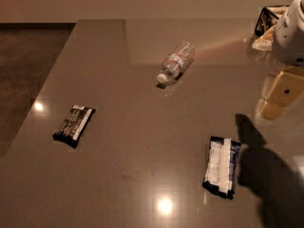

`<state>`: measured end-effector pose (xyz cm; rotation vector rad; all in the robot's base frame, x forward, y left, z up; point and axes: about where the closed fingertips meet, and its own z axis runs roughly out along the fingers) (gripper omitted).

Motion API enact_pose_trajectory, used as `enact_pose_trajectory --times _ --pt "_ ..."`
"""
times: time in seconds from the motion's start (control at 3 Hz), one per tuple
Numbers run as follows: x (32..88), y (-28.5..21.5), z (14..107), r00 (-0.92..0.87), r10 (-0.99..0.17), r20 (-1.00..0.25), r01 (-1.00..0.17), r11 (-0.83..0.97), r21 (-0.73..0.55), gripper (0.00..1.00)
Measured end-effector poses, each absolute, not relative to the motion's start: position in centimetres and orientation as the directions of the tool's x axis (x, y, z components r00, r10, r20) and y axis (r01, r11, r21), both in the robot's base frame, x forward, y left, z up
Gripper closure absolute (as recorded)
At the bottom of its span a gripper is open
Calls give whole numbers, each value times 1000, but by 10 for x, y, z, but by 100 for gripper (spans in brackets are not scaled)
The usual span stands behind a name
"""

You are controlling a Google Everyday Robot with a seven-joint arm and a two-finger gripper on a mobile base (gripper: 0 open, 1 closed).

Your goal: Move rxbar blueberry near water bottle

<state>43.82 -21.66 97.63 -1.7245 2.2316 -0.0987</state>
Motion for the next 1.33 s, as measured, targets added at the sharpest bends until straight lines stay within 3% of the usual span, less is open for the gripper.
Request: enact_pose_trajectory --times 0.67,1.33 --pt "443 -217 977 -196 -956 -219 -939 247 -239 0" --pt "407 -206 948 22 -971 -240 -978 29 -208 0"
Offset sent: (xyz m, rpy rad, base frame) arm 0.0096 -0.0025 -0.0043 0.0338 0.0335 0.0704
